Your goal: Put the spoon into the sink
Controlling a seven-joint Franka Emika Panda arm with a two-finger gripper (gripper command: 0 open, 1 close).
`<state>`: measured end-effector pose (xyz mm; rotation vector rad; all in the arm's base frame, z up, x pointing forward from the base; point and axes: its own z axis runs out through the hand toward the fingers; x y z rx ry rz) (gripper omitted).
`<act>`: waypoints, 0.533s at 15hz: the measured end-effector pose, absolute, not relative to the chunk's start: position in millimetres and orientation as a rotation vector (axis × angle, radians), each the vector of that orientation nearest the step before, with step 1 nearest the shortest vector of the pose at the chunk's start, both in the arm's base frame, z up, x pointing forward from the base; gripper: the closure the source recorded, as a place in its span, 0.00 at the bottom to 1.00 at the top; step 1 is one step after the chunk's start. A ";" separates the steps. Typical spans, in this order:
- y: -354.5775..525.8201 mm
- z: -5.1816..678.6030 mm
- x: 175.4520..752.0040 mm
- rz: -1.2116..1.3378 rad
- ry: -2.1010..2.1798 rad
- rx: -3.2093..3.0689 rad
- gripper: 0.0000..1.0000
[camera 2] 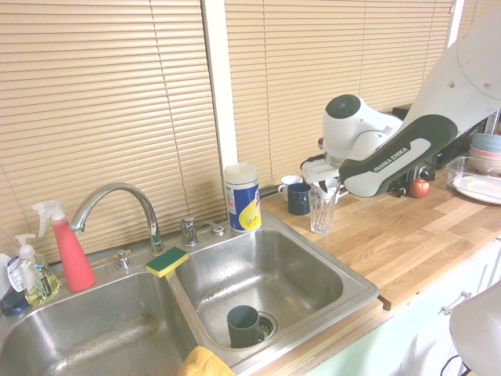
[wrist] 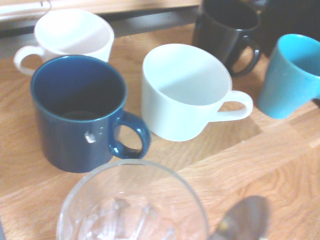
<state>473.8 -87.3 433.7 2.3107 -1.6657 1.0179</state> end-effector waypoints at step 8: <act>-95.1 427.8 489.0 1.036 -1.672 2.293 1.00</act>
